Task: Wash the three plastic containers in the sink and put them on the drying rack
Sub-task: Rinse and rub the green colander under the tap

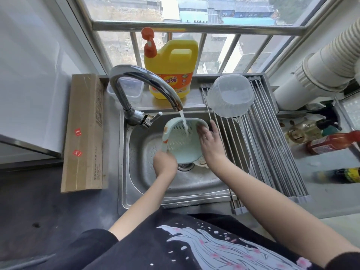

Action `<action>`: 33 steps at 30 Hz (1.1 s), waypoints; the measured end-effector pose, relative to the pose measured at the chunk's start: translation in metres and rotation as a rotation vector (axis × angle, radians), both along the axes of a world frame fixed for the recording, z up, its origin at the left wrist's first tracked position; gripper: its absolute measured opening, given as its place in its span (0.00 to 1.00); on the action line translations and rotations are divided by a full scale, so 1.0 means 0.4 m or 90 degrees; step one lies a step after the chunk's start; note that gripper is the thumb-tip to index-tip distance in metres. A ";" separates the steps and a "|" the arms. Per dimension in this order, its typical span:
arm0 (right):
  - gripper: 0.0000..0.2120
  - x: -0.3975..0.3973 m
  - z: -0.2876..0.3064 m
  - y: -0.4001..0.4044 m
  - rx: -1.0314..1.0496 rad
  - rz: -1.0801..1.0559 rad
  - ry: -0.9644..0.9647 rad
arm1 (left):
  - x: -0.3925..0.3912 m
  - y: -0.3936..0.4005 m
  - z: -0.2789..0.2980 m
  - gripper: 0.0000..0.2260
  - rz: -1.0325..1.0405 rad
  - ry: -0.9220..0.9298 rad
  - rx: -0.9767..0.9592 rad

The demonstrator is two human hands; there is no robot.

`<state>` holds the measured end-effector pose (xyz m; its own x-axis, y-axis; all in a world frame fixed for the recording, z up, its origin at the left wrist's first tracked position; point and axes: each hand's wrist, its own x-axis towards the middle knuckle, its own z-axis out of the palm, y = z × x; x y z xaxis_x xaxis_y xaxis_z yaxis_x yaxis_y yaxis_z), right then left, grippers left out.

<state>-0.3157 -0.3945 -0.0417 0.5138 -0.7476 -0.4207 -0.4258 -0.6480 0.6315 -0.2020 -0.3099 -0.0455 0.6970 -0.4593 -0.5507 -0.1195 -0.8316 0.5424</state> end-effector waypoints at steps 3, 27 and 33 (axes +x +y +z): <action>0.34 0.004 -0.005 0.009 0.057 0.004 -0.026 | 0.018 -0.020 0.006 0.15 -0.010 -0.020 0.007; 0.22 0.058 -0.058 0.069 0.219 0.101 -0.156 | 0.087 0.034 0.030 0.09 0.094 0.209 -0.025; 0.25 0.048 -0.067 0.077 0.319 0.044 -0.238 | 0.049 0.007 0.027 0.17 0.128 0.170 -0.079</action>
<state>-0.2964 -0.3635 -0.0685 0.7347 -0.4655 -0.4934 -0.5053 -0.8609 0.0597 -0.1824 -0.3070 -0.0345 0.6196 -0.4017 -0.6743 0.1997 -0.7502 0.6303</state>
